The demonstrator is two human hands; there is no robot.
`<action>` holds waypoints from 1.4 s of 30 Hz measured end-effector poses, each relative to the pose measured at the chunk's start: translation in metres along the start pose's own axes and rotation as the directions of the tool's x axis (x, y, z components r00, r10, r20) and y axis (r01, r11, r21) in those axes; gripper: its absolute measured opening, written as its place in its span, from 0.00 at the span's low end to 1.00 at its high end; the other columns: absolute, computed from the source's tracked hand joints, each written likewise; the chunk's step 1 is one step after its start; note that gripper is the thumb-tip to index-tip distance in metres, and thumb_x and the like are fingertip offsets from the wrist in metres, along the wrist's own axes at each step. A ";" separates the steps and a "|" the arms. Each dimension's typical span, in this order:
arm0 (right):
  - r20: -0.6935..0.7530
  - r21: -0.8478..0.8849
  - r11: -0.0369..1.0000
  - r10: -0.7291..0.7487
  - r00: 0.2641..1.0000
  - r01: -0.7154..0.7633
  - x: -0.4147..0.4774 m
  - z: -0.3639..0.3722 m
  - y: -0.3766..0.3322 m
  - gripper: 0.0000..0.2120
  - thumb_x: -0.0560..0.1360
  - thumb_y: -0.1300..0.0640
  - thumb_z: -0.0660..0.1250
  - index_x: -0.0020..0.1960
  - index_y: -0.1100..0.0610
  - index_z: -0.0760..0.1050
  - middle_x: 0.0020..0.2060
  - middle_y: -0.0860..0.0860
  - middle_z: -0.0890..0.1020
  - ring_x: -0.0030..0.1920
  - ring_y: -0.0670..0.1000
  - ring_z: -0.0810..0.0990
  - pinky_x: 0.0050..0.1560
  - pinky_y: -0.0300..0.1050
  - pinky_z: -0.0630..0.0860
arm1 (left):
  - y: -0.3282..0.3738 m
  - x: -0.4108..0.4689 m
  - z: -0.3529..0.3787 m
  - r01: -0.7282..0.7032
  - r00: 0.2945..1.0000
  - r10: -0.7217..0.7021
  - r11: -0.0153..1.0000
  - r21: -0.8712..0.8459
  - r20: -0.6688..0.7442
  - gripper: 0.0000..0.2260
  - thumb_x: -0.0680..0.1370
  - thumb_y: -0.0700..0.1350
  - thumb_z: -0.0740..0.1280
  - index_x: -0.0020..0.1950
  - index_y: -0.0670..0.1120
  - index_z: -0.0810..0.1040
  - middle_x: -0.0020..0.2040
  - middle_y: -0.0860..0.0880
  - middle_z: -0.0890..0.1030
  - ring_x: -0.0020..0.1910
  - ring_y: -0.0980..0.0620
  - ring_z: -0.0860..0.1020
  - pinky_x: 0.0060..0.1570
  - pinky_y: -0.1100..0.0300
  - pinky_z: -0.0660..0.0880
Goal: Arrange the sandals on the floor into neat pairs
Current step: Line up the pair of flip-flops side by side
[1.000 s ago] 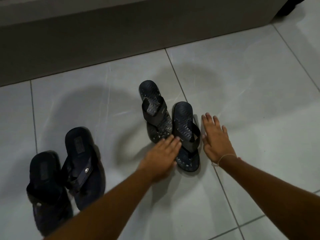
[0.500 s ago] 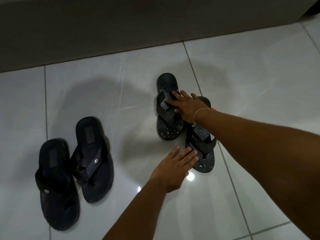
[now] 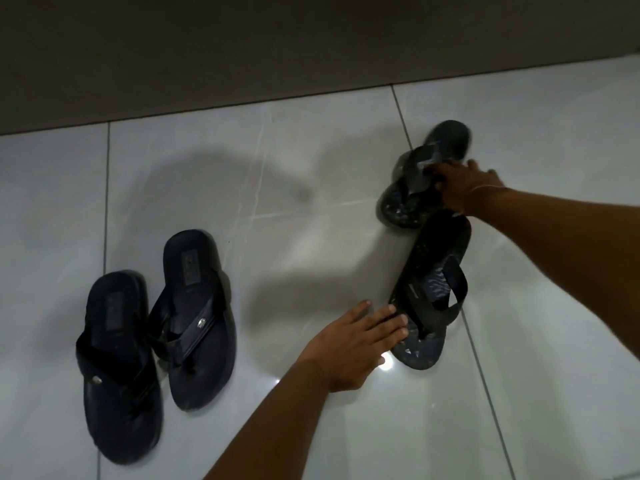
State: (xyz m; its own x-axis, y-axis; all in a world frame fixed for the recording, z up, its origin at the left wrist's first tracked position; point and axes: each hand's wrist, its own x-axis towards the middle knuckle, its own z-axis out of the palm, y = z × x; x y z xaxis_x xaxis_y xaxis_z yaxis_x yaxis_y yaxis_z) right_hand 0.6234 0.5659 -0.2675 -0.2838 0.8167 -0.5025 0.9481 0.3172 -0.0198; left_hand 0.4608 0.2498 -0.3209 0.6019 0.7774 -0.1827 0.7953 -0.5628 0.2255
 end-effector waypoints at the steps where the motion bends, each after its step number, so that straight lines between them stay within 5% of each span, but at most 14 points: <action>1: -0.006 0.013 0.999 0.035 0.999 -0.035 -0.005 0.001 0.017 0.28 0.77 0.50 0.61 0.73 0.36 0.57 0.77 0.50 0.59 0.74 0.64 0.58 0.70 0.70 0.55 | -0.002 -0.002 -0.002 -0.003 1.000 0.003 1.000 0.009 0.009 0.27 0.81 0.53 0.55 0.78 0.48 0.54 0.80 0.48 0.57 0.80 0.46 0.51 0.77 0.44 0.49; 7: 0.018 0.082 0.955 0.283 0.959 -0.283 -0.058 0.030 0.129 0.24 0.78 0.50 0.57 0.72 0.39 0.56 0.73 0.58 0.67 0.56 0.67 0.78 0.59 0.66 0.75 | 0.006 -0.005 -0.006 0.035 0.999 -0.035 0.999 -0.026 0.008 0.25 0.82 0.53 0.52 0.77 0.47 0.58 0.79 0.48 0.61 0.78 0.45 0.57 0.77 0.44 0.53; 12: 0.031 0.159 0.911 0.381 0.924 -0.381 -0.101 0.056 0.199 0.26 0.78 0.51 0.57 0.72 0.36 0.55 0.72 0.61 0.67 0.51 0.68 0.80 0.52 0.64 0.79 | 0.008 -0.005 -0.002 0.074 0.997 -0.074 0.997 -0.007 -0.021 0.25 0.81 0.55 0.56 0.77 0.48 0.61 0.78 0.49 0.64 0.77 0.45 0.60 0.75 0.43 0.58; 15: -0.010 0.210 0.931 0.308 0.951 -0.299 -0.141 0.081 0.212 0.23 0.80 0.54 0.56 0.73 0.43 0.60 0.72 0.61 0.67 0.52 0.67 0.78 0.47 0.59 0.80 | 0.017 -0.006 -0.001 0.122 0.992 -0.123 0.992 -0.007 -0.007 0.25 0.81 0.54 0.56 0.76 0.47 0.62 0.77 0.48 0.65 0.77 0.44 0.61 0.75 0.41 0.57; 18: -0.048 0.260 0.958 0.140 0.989 -0.123 -0.178 0.099 0.198 0.23 0.79 0.59 0.60 0.73 0.49 0.64 0.77 0.57 0.59 0.69 0.66 0.69 0.69 0.63 0.66 | 0.023 -0.001 -0.003 0.185 0.983 -0.185 0.983 -0.005 -0.017 0.24 0.81 0.53 0.55 0.76 0.46 0.62 0.77 0.46 0.65 0.77 0.43 0.60 0.75 0.41 0.57; 23: -0.023 0.294 0.955 -0.028 0.999 0.034 -0.218 0.095 0.144 0.24 0.79 0.61 0.62 0.73 0.49 0.66 0.78 0.54 0.56 0.71 0.62 0.67 0.71 0.53 0.63 | 0.029 0.013 -0.043 0.188 0.979 -0.185 0.982 -0.024 0.088 0.25 0.82 0.54 0.51 0.77 0.46 0.62 0.78 0.45 0.64 0.77 0.42 0.60 0.75 0.40 0.57; 26: -0.006 0.199 0.971 -0.136 0.991 0.134 -0.203 0.086 0.094 0.29 0.77 0.61 0.63 0.74 0.44 0.61 0.79 0.53 0.52 0.75 0.60 0.59 0.73 0.56 0.59 | 0.021 0.015 -0.055 0.166 0.979 -0.167 0.986 0.019 0.114 0.25 0.81 0.55 0.51 0.76 0.46 0.63 0.77 0.44 0.65 0.77 0.40 0.60 0.74 0.39 0.59; 30: -0.075 0.197 0.980 0.042 0.996 -0.027 -0.220 0.100 0.053 0.45 0.71 0.68 0.65 0.76 0.38 0.49 0.79 0.51 0.43 0.78 0.58 0.46 0.76 0.64 0.49 | 0.010 0.008 -0.064 0.268 0.963 -0.267 0.963 -0.033 0.022 0.26 0.80 0.57 0.53 0.75 0.49 0.63 0.75 0.42 0.67 0.75 0.39 0.62 0.73 0.36 0.59; 34: -0.192 0.519 0.851 0.204 0.960 -0.077 -0.261 0.123 0.006 0.39 0.74 0.66 0.64 0.77 0.44 0.51 0.79 0.56 0.47 0.77 0.61 0.52 0.75 0.60 0.57 | -0.038 0.019 -0.076 0.323 0.946 -0.322 0.943 -0.074 0.029 0.32 0.78 0.58 0.57 0.79 0.50 0.53 0.80 0.45 0.56 0.79 0.44 0.52 0.76 0.42 0.54; 38: -0.105 0.514 0.852 0.179 0.978 -0.101 -0.265 0.153 0.008 0.42 0.76 0.59 0.67 0.77 0.41 0.42 0.79 0.53 0.39 0.78 0.59 0.50 0.75 0.56 0.58 | -0.060 0.064 -0.070 0.191 0.963 -0.186 0.981 -0.007 0.195 0.42 0.76 0.66 0.59 0.79 0.49 0.41 0.81 0.49 0.39 0.79 0.47 0.37 0.78 0.44 0.43; 42: -0.139 0.503 0.855 0.221 0.965 -0.123 -0.260 0.160 0.049 0.44 0.74 0.64 0.67 0.77 0.41 0.45 0.79 0.52 0.42 0.73 0.61 0.63 0.69 0.58 0.69 | -0.030 0.097 -0.052 0.190 0.974 -0.189 0.982 0.003 0.124 0.49 0.73 0.70 0.58 0.77 0.45 0.33 0.80 0.47 0.36 0.79 0.47 0.37 0.78 0.45 0.42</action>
State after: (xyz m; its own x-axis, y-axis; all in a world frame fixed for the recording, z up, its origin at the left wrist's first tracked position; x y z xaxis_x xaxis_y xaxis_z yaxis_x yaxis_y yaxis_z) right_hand 0.7669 0.2922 -0.2765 -0.0848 0.9256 -0.3689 0.9179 -0.0715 -0.3904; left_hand 0.4916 0.3564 -0.2954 0.4451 0.8287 -0.3394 0.8954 -0.4057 0.1838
